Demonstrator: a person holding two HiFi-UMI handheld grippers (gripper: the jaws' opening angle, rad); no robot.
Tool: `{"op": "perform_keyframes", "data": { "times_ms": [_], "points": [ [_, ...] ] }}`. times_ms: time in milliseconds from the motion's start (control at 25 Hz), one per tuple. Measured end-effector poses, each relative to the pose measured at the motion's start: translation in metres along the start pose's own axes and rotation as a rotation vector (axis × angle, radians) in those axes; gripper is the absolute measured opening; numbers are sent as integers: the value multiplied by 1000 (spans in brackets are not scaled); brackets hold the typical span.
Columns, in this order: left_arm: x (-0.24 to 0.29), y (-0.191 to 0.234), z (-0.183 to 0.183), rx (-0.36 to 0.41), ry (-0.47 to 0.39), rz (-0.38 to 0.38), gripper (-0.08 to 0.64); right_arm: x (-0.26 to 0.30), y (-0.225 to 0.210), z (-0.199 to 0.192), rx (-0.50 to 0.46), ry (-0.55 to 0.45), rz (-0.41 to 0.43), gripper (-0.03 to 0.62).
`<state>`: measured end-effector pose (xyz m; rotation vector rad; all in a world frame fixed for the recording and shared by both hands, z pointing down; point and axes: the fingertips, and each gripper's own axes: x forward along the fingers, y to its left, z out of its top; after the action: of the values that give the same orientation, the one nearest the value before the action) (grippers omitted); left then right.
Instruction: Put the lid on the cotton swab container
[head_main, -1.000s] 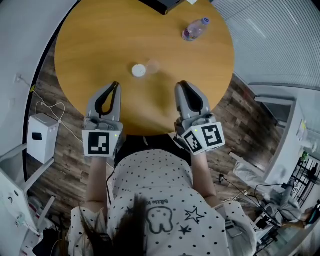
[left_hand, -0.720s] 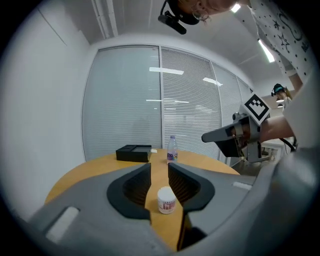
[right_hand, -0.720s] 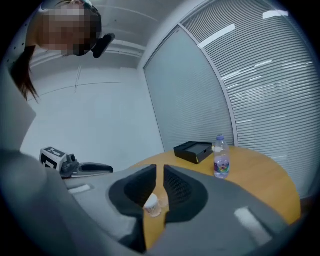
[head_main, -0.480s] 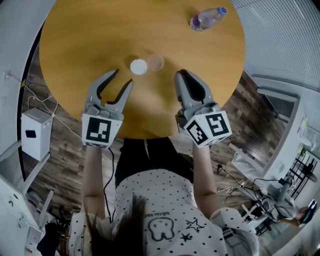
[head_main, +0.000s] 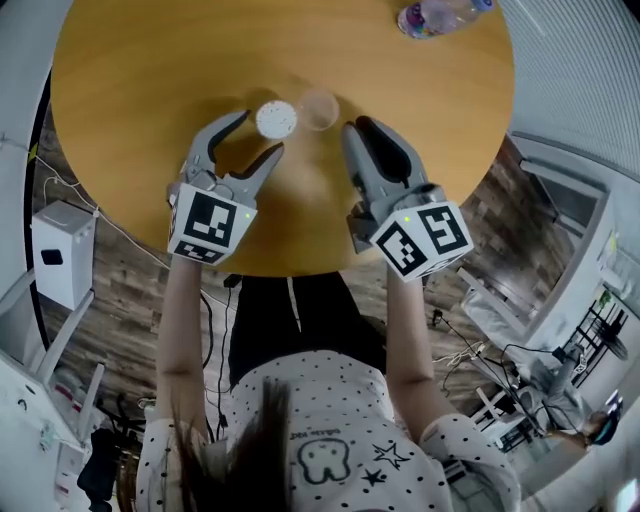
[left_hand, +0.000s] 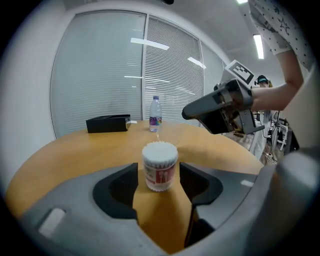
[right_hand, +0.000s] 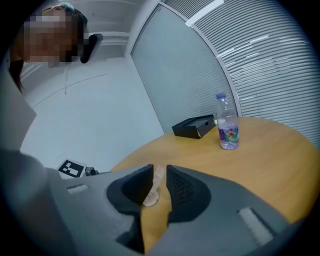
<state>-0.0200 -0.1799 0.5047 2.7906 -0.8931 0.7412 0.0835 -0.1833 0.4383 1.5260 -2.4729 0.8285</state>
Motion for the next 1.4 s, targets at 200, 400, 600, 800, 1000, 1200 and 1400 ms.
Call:
{"op": "perform_keyframes", "data": {
  "times_ms": [200, 400, 600, 800, 1000, 1200, 1400],
  "points": [
    [16, 0, -12, 51, 42, 1, 265, 10, 1, -5, 36, 5, 30, 89],
    [24, 0, -16, 65, 51, 5, 264, 17, 2, -8, 107, -1, 64, 91],
    [23, 0, -15, 66, 51, 4, 261, 18, 1, -12, 135, 6, 73, 101],
    [22, -1, -14, 64, 53, 6, 256, 19, 2, -11, 172, 1, 91, 101],
    [26, -3, -14, 61, 55, 7, 253, 22, 4, -12, 171, 12, 112, 103],
    [26, -1, -16, 51, 53, 4, 252, 24, 3, -11, 174, 7, 105, 118],
    [26, -1, -17, 44, 52, 1, 252, 23, -2, -6, 227, -20, 113, 118]
  ]
}}
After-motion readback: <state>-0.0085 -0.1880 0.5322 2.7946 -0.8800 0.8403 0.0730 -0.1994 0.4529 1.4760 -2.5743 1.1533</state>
